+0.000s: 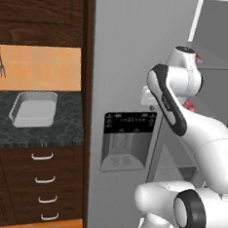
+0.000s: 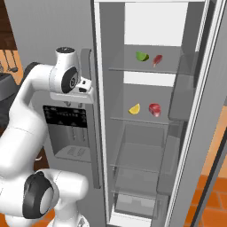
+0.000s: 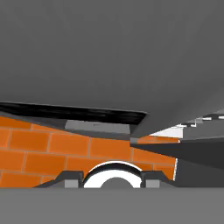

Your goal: Place one lemon wedge and one steak in each tupperware on the nearby counter, to pack two identical lunches.

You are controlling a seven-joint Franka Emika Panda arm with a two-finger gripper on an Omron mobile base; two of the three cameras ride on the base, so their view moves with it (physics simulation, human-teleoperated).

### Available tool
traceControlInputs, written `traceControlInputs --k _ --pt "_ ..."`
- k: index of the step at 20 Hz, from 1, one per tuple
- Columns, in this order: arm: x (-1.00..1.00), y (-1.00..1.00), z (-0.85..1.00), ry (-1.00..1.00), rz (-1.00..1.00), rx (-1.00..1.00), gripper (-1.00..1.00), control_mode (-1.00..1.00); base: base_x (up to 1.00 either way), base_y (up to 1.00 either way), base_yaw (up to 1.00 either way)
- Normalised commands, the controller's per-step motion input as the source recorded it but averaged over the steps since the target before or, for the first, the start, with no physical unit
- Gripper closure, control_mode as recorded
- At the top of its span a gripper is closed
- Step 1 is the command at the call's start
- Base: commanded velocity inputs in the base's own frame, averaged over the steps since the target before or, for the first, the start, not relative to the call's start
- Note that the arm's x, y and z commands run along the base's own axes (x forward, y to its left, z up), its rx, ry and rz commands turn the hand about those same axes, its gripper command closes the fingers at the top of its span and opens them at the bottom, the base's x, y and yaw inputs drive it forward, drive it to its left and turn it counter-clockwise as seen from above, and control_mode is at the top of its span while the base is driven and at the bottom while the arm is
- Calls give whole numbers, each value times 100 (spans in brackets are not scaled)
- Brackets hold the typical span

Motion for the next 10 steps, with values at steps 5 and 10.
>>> traceControlInputs --k 5,10 --pt "-25 0 0 0 0 0 -100 -100 0 0 0" --pt "-61 -2 0 -3 0 0 -100 -100 0 0 0"
